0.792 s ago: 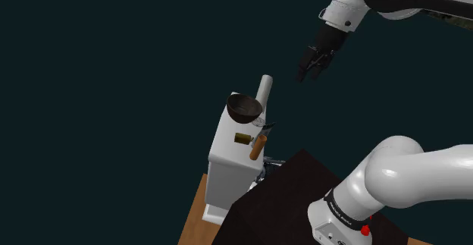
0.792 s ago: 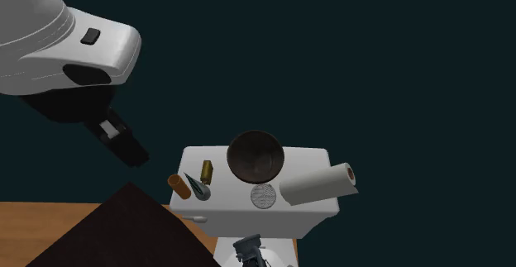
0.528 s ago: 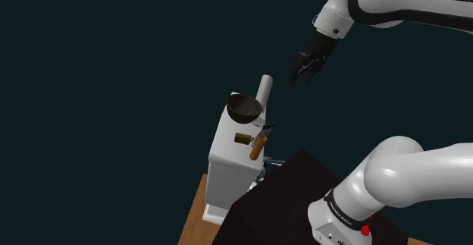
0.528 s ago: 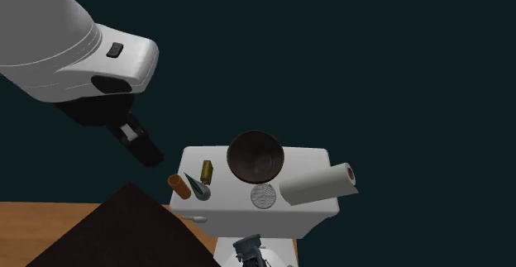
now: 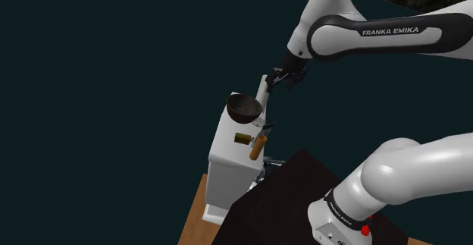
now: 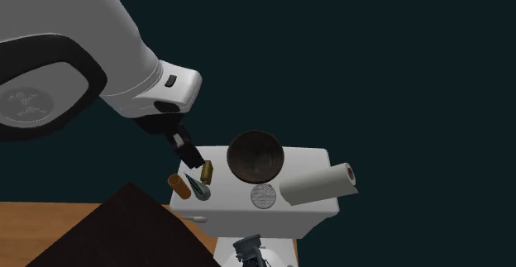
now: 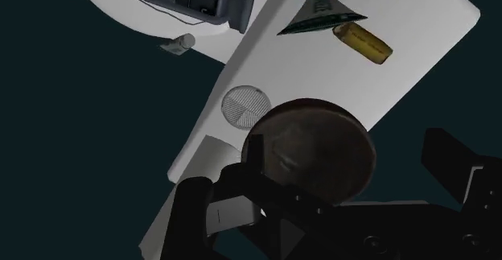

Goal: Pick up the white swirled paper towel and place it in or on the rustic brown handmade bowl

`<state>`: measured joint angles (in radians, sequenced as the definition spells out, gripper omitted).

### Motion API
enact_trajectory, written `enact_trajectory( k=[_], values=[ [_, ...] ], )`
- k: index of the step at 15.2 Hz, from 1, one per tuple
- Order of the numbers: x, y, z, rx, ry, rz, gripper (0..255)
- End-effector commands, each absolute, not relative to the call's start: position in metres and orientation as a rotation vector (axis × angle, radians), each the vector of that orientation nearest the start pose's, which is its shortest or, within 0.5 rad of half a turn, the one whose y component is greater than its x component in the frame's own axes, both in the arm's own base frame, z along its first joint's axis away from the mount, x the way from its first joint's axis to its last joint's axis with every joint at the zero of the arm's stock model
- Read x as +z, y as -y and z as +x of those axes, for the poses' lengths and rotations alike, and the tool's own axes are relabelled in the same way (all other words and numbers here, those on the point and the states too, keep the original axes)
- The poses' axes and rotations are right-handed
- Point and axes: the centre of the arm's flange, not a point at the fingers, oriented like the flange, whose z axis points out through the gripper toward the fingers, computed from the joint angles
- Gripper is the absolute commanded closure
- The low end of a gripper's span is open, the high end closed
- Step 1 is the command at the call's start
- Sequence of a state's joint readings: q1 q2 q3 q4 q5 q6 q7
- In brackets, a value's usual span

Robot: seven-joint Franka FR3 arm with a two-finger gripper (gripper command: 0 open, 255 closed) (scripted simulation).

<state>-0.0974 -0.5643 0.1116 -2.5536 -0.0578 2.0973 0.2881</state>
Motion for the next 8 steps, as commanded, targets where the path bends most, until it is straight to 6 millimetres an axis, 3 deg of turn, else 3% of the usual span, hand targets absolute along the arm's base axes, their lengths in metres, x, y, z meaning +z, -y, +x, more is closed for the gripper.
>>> enact_trajectory(
  k=[1,8],
  values=[
    [0.444,0.001,0.398,-0.239,-0.499,-3.222,0],
    [0.379,0.023,0.449,-0.382,-0.774,-3.271,0]
  ],
)
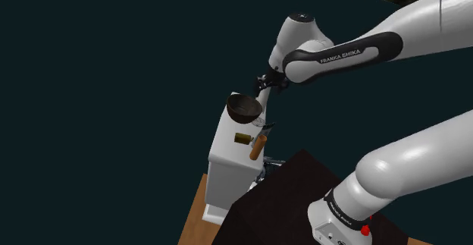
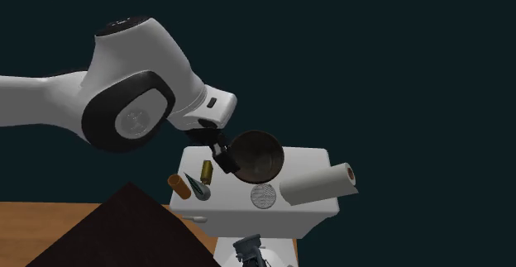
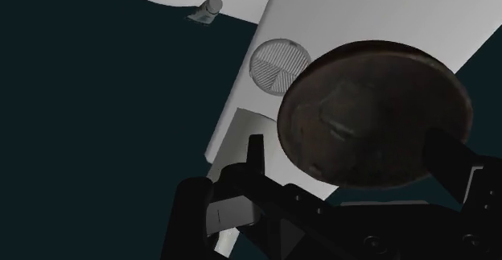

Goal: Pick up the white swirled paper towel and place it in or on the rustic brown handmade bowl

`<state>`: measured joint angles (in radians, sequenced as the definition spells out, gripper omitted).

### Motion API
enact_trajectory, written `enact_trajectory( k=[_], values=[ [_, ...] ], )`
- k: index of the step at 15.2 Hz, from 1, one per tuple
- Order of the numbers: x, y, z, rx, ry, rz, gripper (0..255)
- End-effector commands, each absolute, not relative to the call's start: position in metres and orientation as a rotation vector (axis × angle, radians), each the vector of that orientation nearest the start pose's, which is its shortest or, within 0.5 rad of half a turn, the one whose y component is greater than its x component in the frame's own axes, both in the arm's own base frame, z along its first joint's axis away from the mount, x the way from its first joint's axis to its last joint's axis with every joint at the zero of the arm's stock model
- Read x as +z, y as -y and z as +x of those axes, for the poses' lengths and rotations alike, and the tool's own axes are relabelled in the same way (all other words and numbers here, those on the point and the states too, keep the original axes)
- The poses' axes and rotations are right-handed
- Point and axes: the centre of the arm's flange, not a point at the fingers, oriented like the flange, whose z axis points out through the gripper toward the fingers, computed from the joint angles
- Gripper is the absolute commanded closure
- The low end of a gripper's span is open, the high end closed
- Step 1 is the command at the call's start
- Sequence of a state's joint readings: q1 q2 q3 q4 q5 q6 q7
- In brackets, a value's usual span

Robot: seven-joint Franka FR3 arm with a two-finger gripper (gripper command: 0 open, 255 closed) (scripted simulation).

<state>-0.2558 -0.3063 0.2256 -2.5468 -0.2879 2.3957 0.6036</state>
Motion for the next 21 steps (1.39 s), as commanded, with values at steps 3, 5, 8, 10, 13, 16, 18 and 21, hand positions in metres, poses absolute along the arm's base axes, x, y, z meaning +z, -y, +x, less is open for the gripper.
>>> enact_trajectory(
  k=[3,5,8,10,13,16,18,21],
  values=[
    [0.354,0.038,0.47,-0.446,-0.897,-3.282,0],
    [0.337,0.049,0.485,-0.489,-0.98,-3.286,0],
    [0.314,0.068,0.506,-0.555,-1.107,-3.286,0],
    [0.3,0.082,0.519,-0.6,-1.192,-3.282,0],
    [0.28,0.104,0.539,-0.668,-1.323,-3.27,0],
    [0.264,0.127,0.556,-0.728,-1.439,-3.253,0],
    [0.255,0.133,0.557,-0.728,-1.439,-3.253,0],
    [0.242,0.142,0.56,-0.728,-1.439,-3.253,0]
  ],
)
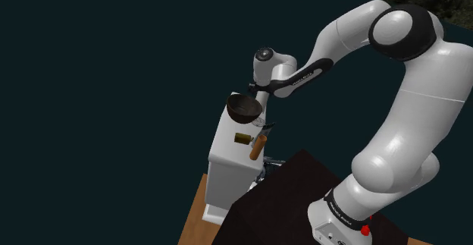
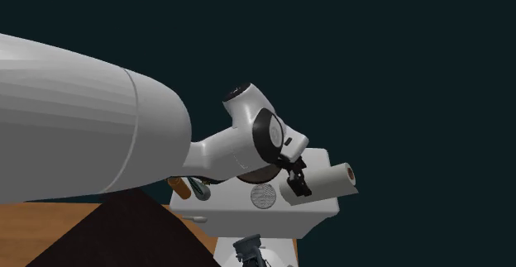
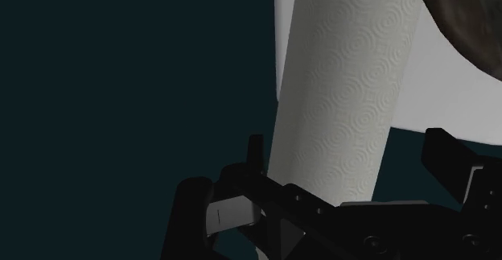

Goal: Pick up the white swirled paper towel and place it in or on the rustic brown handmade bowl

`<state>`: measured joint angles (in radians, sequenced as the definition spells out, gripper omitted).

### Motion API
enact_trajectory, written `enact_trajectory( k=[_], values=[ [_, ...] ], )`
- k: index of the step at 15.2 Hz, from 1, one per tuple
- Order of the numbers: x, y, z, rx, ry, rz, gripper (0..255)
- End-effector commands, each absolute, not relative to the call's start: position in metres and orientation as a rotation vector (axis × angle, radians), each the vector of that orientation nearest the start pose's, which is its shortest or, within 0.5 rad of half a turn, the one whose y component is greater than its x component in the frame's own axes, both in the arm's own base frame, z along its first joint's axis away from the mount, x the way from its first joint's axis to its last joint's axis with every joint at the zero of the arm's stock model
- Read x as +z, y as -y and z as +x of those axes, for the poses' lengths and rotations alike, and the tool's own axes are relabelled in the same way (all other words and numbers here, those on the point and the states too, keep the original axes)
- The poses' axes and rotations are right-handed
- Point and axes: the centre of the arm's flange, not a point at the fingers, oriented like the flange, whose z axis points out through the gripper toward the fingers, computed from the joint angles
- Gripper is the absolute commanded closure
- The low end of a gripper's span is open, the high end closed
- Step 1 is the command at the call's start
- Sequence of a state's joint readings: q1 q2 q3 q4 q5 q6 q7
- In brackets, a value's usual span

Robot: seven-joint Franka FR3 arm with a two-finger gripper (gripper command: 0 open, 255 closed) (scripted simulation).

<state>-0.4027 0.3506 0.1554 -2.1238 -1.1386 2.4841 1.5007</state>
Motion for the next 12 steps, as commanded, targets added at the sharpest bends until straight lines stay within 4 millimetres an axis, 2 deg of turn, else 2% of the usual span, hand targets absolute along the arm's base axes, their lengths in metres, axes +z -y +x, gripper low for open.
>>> enact_trajectory(
  k=[1,3,10,11,12],
  values=[
    [0.238,0.1446,0.5606,-0.728,-1.439,-3.253,0],
    [0.2313,0.1493,0.5619,-0.728,-1.439,-3.253,0],
    [0.2313,0.1493,0.5619,-0.728,-1.439,-3.253,0],
    [0.2313,0.1493,0.5619,-0.728,-1.439,-3.253,255],
    [0.2313,0.1493,0.5619,-0.728,-1.439,-3.253,255]
  ],
)
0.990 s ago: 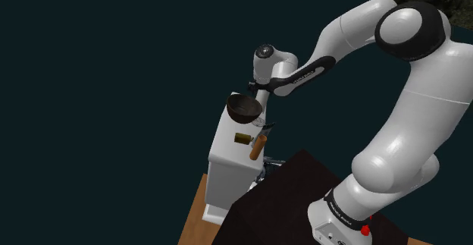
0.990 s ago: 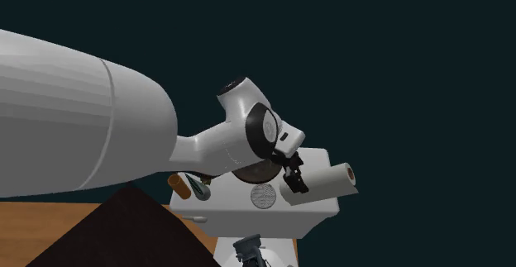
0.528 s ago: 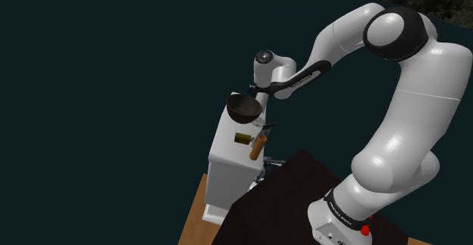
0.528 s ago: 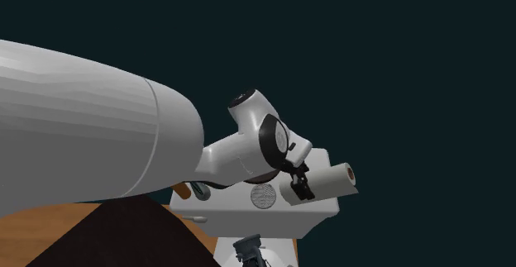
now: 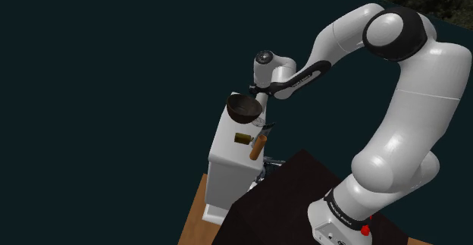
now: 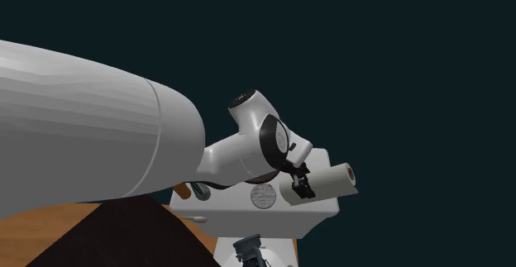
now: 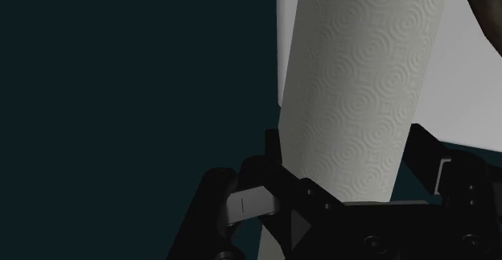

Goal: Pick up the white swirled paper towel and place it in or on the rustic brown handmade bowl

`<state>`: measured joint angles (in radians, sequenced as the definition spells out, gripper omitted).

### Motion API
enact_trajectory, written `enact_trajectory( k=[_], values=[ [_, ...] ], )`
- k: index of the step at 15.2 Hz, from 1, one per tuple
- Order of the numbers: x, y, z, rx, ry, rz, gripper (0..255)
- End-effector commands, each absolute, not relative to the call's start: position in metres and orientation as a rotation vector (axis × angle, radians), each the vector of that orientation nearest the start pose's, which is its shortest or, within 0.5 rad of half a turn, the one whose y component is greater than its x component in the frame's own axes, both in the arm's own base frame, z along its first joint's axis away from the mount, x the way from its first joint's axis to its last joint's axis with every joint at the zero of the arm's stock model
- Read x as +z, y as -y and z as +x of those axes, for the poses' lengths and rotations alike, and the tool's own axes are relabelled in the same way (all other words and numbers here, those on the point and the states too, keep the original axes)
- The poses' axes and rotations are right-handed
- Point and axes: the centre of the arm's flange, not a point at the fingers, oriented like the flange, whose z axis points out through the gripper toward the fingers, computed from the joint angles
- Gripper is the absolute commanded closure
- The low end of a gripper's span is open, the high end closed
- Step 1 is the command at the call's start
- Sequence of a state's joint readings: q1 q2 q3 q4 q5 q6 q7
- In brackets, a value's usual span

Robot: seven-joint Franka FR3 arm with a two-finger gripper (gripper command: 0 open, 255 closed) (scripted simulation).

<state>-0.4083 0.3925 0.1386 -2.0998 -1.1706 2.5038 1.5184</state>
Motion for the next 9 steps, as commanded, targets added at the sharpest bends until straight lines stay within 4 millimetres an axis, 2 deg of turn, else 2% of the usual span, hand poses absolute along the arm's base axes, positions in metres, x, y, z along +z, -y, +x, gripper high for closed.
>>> enact_trajectory(
  k=[1,8,9],
  values=[
    [0.2313,0.1493,0.5618,-0.728,-1.439,-3.253,255],
    [0.2313,0.1493,0.5619,-0.728,-1.439,-3.253,255],
    [0.2366,0.1493,0.5619,-0.728,-1.439,-3.253,255]
  ],
)
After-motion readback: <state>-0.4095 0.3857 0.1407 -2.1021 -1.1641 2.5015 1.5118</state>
